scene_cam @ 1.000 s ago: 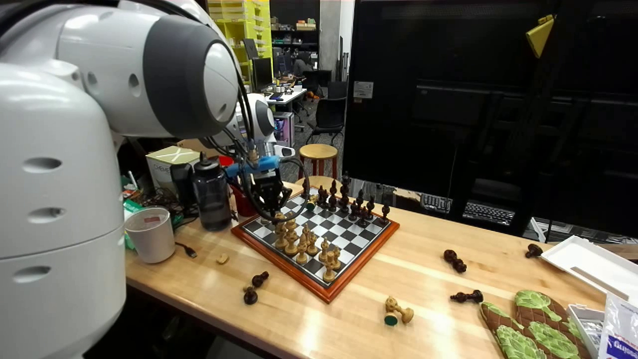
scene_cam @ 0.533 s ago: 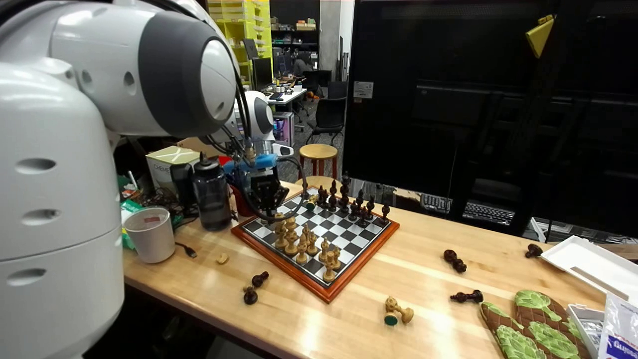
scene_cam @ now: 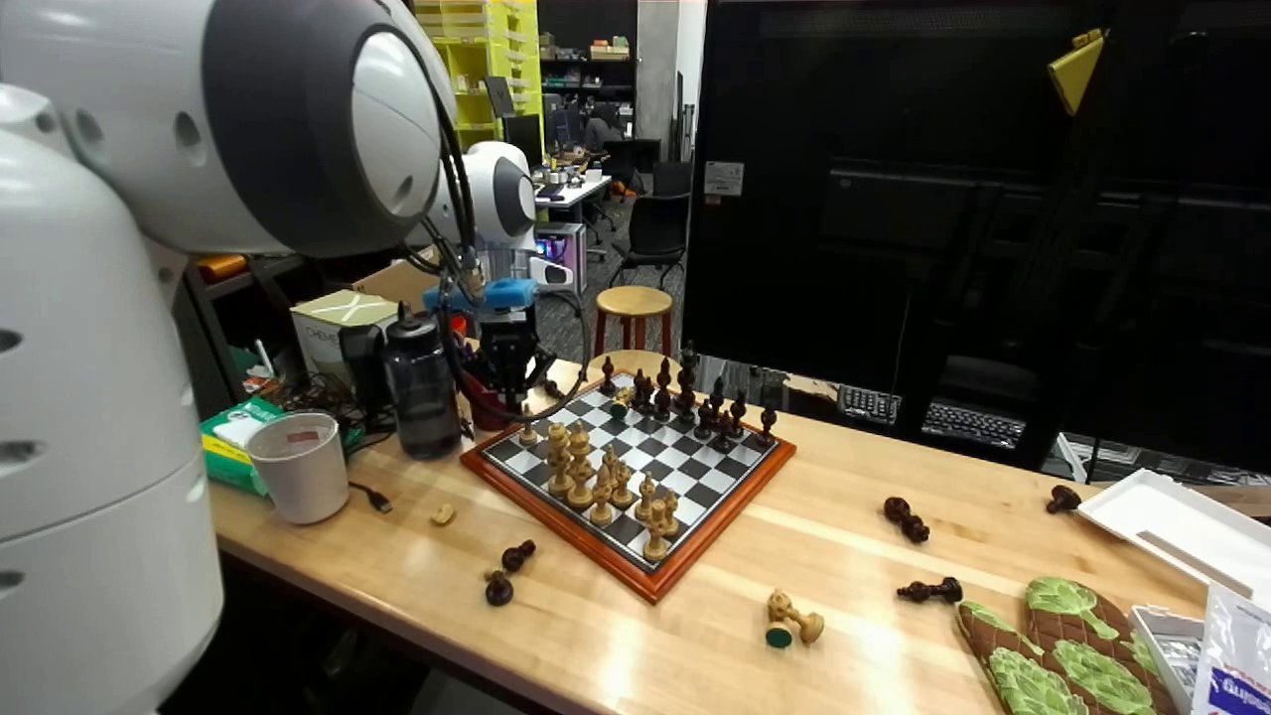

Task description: Move one yellow chess piece away from you on the board

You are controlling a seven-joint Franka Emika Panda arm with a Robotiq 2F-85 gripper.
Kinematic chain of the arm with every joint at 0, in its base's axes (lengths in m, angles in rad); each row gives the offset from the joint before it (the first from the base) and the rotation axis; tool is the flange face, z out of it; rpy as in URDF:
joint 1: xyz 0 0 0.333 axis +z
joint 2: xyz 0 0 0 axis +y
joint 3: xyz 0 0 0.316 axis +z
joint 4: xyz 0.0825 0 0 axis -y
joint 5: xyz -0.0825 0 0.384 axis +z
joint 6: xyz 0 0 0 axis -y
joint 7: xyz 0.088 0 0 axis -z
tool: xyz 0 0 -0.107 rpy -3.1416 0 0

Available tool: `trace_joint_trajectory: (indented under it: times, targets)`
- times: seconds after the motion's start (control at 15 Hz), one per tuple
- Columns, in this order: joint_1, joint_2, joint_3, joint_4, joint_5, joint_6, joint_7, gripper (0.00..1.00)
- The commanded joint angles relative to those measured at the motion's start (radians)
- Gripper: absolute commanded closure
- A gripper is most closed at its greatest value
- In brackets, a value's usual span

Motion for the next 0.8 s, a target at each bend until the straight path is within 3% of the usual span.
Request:
trace_joint_trajectory:
  times: [0.0, 0.73]
  targets:
    - [-0.002, -0.092, 0.006, -0.04, 0.039, -0.027, -0.022, 1.0]
    - [-0.015, -0.249, 0.007, -0.135, 0.137, -0.019, -0.026, 1.0]
